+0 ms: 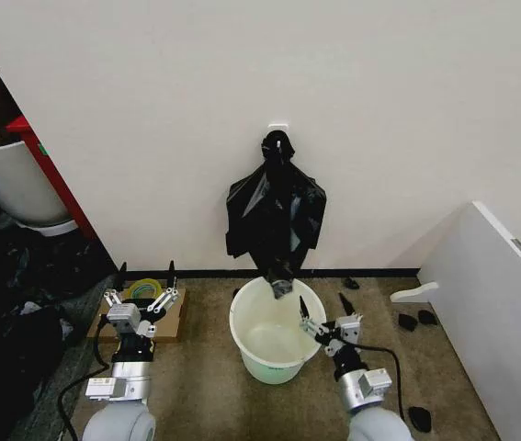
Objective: Place the garbage bag over the trash bin.
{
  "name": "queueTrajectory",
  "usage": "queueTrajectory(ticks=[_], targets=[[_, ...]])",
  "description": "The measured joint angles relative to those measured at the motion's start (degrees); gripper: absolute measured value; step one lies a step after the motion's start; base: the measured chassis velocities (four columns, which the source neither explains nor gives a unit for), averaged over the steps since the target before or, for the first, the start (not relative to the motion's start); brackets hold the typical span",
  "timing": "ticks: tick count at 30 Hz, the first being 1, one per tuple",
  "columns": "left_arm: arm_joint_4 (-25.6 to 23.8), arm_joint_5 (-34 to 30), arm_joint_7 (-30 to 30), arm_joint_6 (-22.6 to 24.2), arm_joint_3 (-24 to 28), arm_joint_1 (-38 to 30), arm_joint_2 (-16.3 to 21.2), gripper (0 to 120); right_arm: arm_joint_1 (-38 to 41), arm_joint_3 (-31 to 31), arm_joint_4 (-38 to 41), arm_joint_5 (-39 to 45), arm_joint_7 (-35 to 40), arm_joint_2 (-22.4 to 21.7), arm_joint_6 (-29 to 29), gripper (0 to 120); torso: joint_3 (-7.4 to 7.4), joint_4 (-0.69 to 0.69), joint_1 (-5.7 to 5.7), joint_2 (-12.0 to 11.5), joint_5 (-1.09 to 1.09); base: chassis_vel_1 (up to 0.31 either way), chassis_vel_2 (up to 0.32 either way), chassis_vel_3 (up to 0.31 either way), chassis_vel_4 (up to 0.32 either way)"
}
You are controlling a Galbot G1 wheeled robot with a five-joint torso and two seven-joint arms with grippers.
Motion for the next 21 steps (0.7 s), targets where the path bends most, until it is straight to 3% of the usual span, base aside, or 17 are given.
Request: queueTrajectory(ticks=[2,6,10,17,21], targets=[[0.01,0.21,0.00,0.01,-0.02,0.12,-0.01,100,1.93,1.08,-2.41,-9.06,-0.67,0.85,1.17,100,0.00,0.01,0.00,0.00,0.01,0.000,0.000,0.000,0.000],[0.13,0.37,-0.03,0.01,-0.16,0.14,-0.01,100,3.21,1.96,-4.18,-16.25,-1.90,1.93,2.21,99,0.00,0.00,0.00,0.00,0.00,0.000,0.000,0.000,0.000],[0.65,1.11,-0.16,0.00,-0.36,0.30,-0.32,100,7.25,0.62,-6.69,-26.08,-3.30,3.68,0.30,79,0.00,0.01,0.00,0.00,0.01,0.000,0.000,0.000,0.000],[1.73,1.83,-0.18,0.13,-0.38,-0.20,-0.98,100,13.04,-1.94,-9.22,-25.88,-4.95,3.29,-1.98,57,0.00,0.01,0.00,0.00,0.00,0.000,0.000,0.000,0.000],[2.33,2.14,-0.21,0.26,-0.42,-0.45,-1.27,100,15.41,-2.92,-10.39,-25.01,-5.32,3.07,-2.27,55,0.00,0.01,0.00,0.00,0.00,0.000,0.000,0.000,0.000]])
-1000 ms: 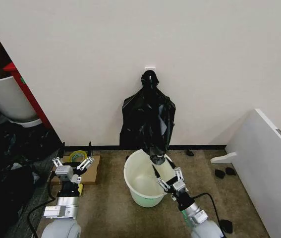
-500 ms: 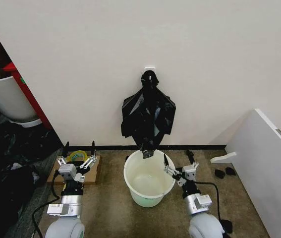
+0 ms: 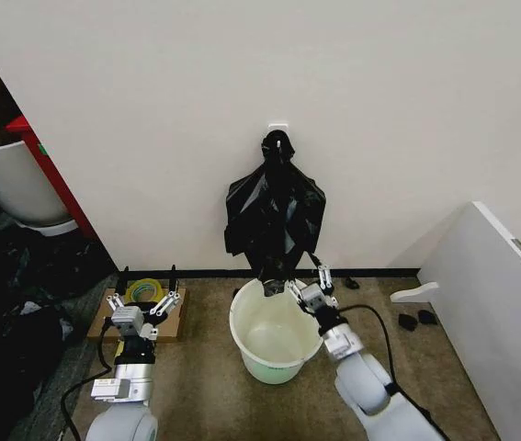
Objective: Place the garbage bag over the trash bin.
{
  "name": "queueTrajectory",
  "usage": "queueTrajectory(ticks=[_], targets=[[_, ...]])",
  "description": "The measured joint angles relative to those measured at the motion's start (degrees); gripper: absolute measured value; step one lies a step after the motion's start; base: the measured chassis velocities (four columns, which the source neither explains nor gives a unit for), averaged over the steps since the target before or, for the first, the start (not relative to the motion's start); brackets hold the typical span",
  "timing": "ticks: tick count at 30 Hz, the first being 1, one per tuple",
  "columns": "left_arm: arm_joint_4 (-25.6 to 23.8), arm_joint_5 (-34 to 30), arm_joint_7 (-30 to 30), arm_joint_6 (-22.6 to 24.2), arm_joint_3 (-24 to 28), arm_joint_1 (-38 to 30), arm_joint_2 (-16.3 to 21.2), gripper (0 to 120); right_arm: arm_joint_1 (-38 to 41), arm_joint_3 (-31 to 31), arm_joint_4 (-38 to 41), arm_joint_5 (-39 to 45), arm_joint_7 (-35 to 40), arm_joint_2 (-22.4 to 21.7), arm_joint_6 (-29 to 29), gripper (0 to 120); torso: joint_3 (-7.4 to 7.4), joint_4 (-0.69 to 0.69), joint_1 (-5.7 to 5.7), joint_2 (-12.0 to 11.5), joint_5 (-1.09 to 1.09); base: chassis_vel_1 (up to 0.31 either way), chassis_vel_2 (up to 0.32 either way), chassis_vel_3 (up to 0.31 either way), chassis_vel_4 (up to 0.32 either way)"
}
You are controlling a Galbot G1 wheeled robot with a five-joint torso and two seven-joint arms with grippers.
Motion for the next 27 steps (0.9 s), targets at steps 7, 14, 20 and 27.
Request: queueTrajectory(ticks=[7,14,20,27], targets=[[0.76,0.30,-0.05,0.21,-0.04,-0.60,-0.63,100,3.27,-1.19,-2.20,-0.33,1.01,0.34,-1.12,72,0.00,-0.01,0.00,0.00,0.01,0.000,0.000,0.000,0.000],[1.02,0.50,-0.21,0.26,-0.04,-0.72,-0.94,100,4.35,-0.06,-4.44,-8.53,3.48,1.67,-2.23,67,-0.01,-0.01,-0.01,0.00,0.01,0.000,0.000,0.000,0.000],[0.61,0.60,-0.64,0.26,-0.06,-0.29,-0.98,100,4.03,0.31,-4.23,-8.18,4.37,2.22,-2.05,46,-0.01,-0.01,-0.01,0.00,0.01,0.000,0.000,0.000,0.000],[-0.77,0.52,-1.15,0.50,-0.19,0.58,-0.64,100,2.79,-0.45,-1.75,-1.12,7.03,2.84,-2.61,12,-0.01,0.00,-0.01,0.00,0.01,0.000,0.000,0.000,0.000]])
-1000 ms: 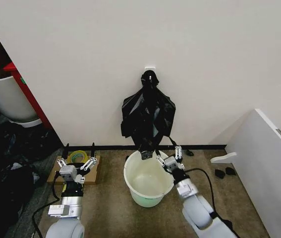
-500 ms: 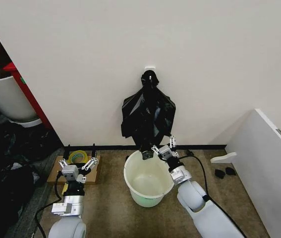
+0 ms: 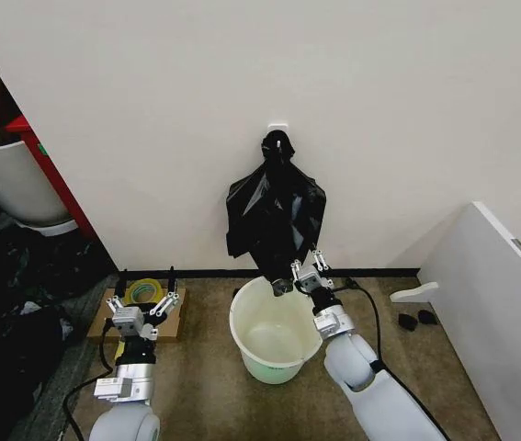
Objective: Place the garbage bag over the trash bin.
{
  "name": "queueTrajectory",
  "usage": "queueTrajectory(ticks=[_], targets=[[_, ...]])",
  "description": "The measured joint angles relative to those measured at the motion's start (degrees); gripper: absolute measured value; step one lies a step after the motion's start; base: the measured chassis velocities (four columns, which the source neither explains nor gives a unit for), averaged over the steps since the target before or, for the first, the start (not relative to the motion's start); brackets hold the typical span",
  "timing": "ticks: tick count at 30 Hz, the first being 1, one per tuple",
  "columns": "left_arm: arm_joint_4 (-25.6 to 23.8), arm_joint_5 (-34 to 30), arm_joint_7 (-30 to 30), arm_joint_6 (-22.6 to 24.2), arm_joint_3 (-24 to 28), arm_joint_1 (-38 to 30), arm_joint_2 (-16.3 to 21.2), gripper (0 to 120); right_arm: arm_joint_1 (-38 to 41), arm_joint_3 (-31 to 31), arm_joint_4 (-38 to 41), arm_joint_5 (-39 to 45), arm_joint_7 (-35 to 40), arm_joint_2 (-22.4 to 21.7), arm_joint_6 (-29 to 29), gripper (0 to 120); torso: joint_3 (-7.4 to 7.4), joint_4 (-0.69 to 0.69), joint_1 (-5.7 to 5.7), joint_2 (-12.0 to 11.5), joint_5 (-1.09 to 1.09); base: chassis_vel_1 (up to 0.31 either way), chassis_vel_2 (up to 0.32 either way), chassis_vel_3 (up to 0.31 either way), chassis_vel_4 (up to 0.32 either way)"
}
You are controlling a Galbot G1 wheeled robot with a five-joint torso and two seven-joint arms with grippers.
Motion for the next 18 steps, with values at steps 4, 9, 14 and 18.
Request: queueTrajectory(ticks=[4,9,14,18], targets=[[-0.63,-0.59,-0.03,0.27,0.25,-0.01,1.04,100,-0.43,-0.49,1.56,7.44,0.38,-0.46,1.16,0,0.00,0.00,0.00,0.00,0.00,0.000,0.000,0.000,0.000],[-2.30,-10.05,5.75,0.02,2.45,-3.00,7.54,100,-1.94,-2.43,7.85,28.02,-1.83,-1.61,3.83,0,0.00,0.00,0.00,0.00,0.00,0.000,0.000,0.000,0.000],[1.15,-16.91,18.21,-3.03,4.65,-9.83,19.36,100,-3.97,-3.55,14.36,40.98,-5.07,-1.95,4.37,0,0.00,-0.01,0.00,0.01,-0.03,0.000,0.000,0.000,0.000],[5.67,-15.67,23.90,-3.82,6.44,-16.17,27.32,100,-4.97,-3.53,16.04,44.04,-8.71,-2.01,6.14,0,0.00,0.00,0.00,0.01,-0.02,0.000,0.000,0.000,0.000]])
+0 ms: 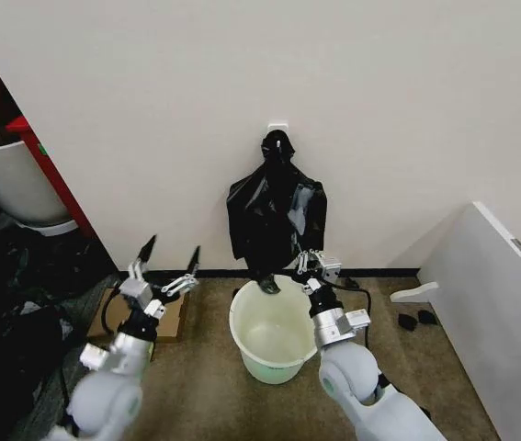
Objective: Place the garbage bag over the trash bin.
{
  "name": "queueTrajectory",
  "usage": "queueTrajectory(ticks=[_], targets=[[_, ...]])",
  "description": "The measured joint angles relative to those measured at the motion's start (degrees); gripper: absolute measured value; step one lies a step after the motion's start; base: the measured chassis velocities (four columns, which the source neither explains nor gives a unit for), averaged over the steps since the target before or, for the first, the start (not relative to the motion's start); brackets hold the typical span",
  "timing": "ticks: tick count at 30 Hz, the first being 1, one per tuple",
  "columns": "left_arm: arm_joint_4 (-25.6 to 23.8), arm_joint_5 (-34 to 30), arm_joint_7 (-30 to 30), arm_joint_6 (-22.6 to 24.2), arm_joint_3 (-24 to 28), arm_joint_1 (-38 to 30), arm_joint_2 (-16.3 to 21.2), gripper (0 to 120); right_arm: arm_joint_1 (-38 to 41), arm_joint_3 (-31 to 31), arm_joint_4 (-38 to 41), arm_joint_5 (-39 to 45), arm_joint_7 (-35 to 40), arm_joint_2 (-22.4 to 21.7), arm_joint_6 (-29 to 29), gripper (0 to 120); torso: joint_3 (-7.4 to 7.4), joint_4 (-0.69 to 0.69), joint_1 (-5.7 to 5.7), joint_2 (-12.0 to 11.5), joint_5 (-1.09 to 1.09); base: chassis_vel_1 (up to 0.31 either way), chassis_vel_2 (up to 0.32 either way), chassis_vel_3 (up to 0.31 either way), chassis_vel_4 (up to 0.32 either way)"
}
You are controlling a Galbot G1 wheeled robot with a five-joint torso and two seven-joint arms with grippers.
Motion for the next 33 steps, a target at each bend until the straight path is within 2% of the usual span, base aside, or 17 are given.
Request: queueTrajectory(ticks=[1,2,4,6,12,15,22,24,25,28,32,33], targets=[[1.09,0.34,0.56,0.06,0.92,-1.76,1.69,100,-0.18,0.09,0.13,0.18,-0.80,-0.05,0.41,0,0.00,0.00,0.00,0.00,0.02,0.000,0.000,0.000,0.000],[1.09,0.34,0.56,0.06,0.92,-1.76,1.69,100,-0.18,0.09,0.13,0.18,-0.80,-0.05,0.41,0,0.00,0.00,0.00,0.00,0.02,0.000,0.000,0.000,0.000],[4.40,0.98,2.52,0.19,4.68,-8.05,5.53,100,-0.72,0.28,0.30,0.70,-2.95,-0.24,1.59,0,0.00,0.02,0.00,0.00,-0.01,0.000,0.000,0.000,0.000],[7.28,2.04,4.55,0.30,8.06,-14.23,7.74,100,-1.09,0.37,0.31,0.83,-4.14,-0.18,2.35,0,0.00,-0.04,0.00,0.00,0.03,0.000,0.000,0.000,0.000],[10.87,5.99,8.53,1.21,12.64,-20.72,9.01,100,-1.31,0.18,0.31,0.81,-5.30,0.61,2.85,0,0.00,0.02,0.00,0.00,0.01,0.000,0.000,0.000,0.000],[13.25,12.14,11.45,1.00,14.29,-23.79,7.97,100,-1.47,0.21,0.31,0.54,-5.58,0.83,2.89,0,0.01,0.01,0.00,0.00,0.02,0.000,0.000,0.000,0.000],[14.99,18.80,12.46,-1.71,15.83,-26.81,4.77,100,-1.41,0.28,0.19,0.03,-5.71,1.02,2.85,0,0.00,0.00,0.00,0.00,0.01,0.000,0.000,0.000,0.000],[15.79,23.85,11.42,-2.58,16.23,-27.77,3.28,100,-1.34,0.24,-0.01,-0.23,-5.73,1.32,2.78,0,0.00,0.00,0.00,0.00,0.02,0.000,0.000,0.000,0.000],[15.79,23.85,11.42,-2.58,16.23,-27.77,3.28,100,-1.34,0.24,-0.01,-0.23,-5.73,1.32,2.78,0,0.00,0.00,0.00,0.00,0.02,0.000,0.000,0.000,0.000],[17.11,33.61,7.96,-3.40,15.89,-28.24,1.17,97,-1.36,0.23,-0.14,-0.47,-5.74,1.64,2.72,0,0.00,0.00,0.00,0.00,0.02,0.000,0.000,0.000,0.000],[17.43,37.12,4.47,-2.98,15.68,-27.98,0.42,90,-1.44,0.27,-0.16,-0.63,-5.74,1.61,2.70,0,0.00,0.00,0.00,0.00,0.02,0.000,0.000,0.000,0.000],[17.48,38.09,2.56,-2.40,15.69,-27.82,0.19,85,-1.48,0.32,-0.17,-0.72,-5.74,1.54,2.69,0,0.00,0.00,0.00,0.00,0.02,0.000,0.000,0.000,0.000]])
